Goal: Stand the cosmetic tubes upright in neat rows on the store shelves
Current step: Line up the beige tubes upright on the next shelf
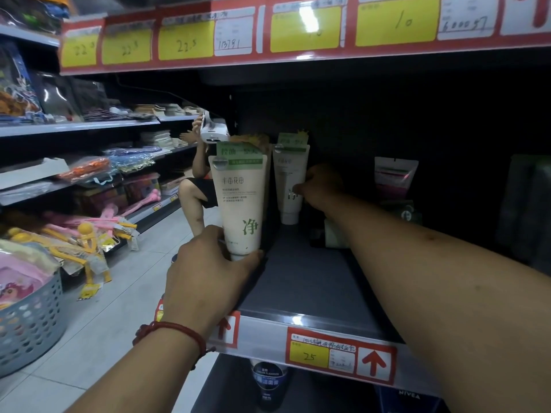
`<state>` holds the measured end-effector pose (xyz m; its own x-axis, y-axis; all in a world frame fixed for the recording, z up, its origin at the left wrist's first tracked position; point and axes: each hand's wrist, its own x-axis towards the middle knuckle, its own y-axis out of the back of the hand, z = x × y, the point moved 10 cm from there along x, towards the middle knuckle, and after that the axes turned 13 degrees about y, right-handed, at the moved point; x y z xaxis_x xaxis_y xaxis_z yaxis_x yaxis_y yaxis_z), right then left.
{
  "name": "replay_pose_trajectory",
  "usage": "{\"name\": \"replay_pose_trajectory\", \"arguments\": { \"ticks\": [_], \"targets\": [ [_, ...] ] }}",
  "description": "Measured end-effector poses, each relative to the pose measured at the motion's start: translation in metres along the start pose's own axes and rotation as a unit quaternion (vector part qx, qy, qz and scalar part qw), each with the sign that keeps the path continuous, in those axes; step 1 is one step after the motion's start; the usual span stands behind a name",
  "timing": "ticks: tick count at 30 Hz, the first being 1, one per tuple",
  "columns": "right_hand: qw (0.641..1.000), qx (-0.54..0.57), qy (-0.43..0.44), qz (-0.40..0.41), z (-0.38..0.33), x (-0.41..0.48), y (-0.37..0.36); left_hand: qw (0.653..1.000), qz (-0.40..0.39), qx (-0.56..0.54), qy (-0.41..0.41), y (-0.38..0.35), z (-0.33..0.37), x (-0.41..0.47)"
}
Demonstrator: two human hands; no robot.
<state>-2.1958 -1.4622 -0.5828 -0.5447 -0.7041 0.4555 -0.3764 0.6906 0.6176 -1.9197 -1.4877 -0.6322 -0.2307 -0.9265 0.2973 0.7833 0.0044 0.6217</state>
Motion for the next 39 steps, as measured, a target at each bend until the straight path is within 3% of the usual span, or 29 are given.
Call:
{"name": "replay_pose_trajectory", "arguments": {
  "ticks": [11,15,18,22,26,31,39],
  "targets": [
    [1.000,-0.015,-0.010,-0.006,-0.002,-0.009,0.007,0.999,-0.030,-0.001,-0.011,-0.004,0.003,-0.001],
    [0.998,-0.042,0.039,0.010,-0.023,-0.025,0.031,0.999,-0.045,-0.006,-0.025,-0.004,0.008,-0.004],
    [0.990,0.080,0.064,-0.099,-0.047,-0.056,0.021,0.998,-0.054,0.010,-0.033,-0.005,0.011,-0.005],
    [0.936,0.284,0.049,-0.202,-0.077,-0.101,-0.001,0.996,-0.060,0.034,-0.056,-0.007,0.019,-0.007],
    [0.962,0.221,0.076,-0.143,-0.082,-0.110,-0.007,0.994,-0.067,0.039,-0.075,-0.007,0.024,-0.012],
    [0.989,0.115,0.037,-0.081,-0.053,-0.082,0.005,0.996,-0.063,0.036,-0.051,-0.007,0.014,-0.005],
    [0.998,0.048,-0.011,-0.032,-0.026,-0.055,0.010,0.996,-0.065,0.031,-0.046,-0.013,0.009,0.002]
  ]
}}
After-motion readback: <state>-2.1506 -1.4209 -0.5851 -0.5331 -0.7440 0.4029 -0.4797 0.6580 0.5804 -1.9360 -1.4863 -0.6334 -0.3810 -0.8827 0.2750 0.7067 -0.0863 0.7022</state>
